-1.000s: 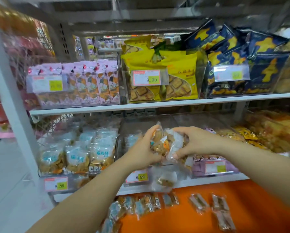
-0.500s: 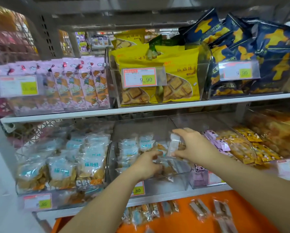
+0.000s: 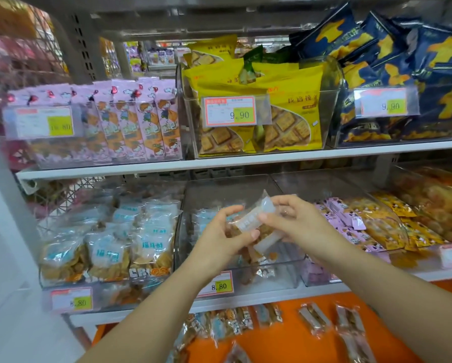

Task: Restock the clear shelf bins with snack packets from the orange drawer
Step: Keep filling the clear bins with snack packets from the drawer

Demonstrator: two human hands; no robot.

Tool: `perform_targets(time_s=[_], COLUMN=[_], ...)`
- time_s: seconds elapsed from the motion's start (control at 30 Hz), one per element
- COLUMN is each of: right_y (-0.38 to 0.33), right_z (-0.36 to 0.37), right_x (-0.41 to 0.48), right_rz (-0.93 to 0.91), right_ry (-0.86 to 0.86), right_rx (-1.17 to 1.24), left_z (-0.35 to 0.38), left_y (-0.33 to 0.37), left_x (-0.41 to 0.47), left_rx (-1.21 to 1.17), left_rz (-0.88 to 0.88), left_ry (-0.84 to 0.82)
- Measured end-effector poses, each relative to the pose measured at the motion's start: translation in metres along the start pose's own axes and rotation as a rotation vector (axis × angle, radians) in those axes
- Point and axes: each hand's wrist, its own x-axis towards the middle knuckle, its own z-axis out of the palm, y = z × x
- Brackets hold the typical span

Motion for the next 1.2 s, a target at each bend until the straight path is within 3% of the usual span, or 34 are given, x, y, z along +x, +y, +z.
perform_targets(time_s=[0.13, 0.2, 0.27, 0.33, 0.43, 0.5, 0.63, 0.77, 0.93, 1.1, 1.2], right_y=[-0.003, -0.005, -0.004, 0.001, 0.000, -0.002, -0.010, -0.007, -0.001, 0.003, 0.001], right_z=[-0.008, -0.004, -0.001, -0.004, -0.010, -0.010, -0.015, -0.014, -0.010, 0.005, 0.010], right_x=[-0.005, -0.013, -0.020, -0.023, -0.029, -0.034, -0.040, -0.037, -0.014, 0.013, 0.026], right_rz=[-0.053, -0.237, -0.554, -0.800, -0.931, -0.983, -0.965, -0.991, -0.807, -0.715, -0.669], right_ry=[-0.086, -0.045, 0.049, 0.117, 0.144, 0.143, 0.068, -0.039, 0.143, 0.020, 0.053], right_rx=[-0.126, -0.244, -0.469, -0.594, -0.620, -0.629, -0.605, -0.717, -0.655, -0.623, -0.582], left_z=[-0.014, -0.015, -0.012, -0.011, -0.011, -0.009, -0.014, -0.019, -0.035, -0.063, -0.070], left_y=[0.003, 0.009, 0.015, 0.017, 0.026, 0.030, 0.037, 0.044, 0.037, 0.037, 0.036], left_x=[-0.014, -0.019, -0.024, -0.028, -0.040, -0.048, -0.050, -0.044, -0.034, -0.009, 0.012], left_rx=[0.084, 0.141, 0.128, -0.022, -0.324, -0.379, -0.389, -0.204, -0.205, 0.144, 0.290], left_rz=[0.019, 0.068, 0.093, -0.006, -0.245, -0.302, -0.267, -0.182, -0.130, -0.108, -0.059], left_ry=[-0.016, 0.032, 0.080, 0.115, 0.011, -0.065, -0.027, -0.129, -0.133, -0.197, -0.194])
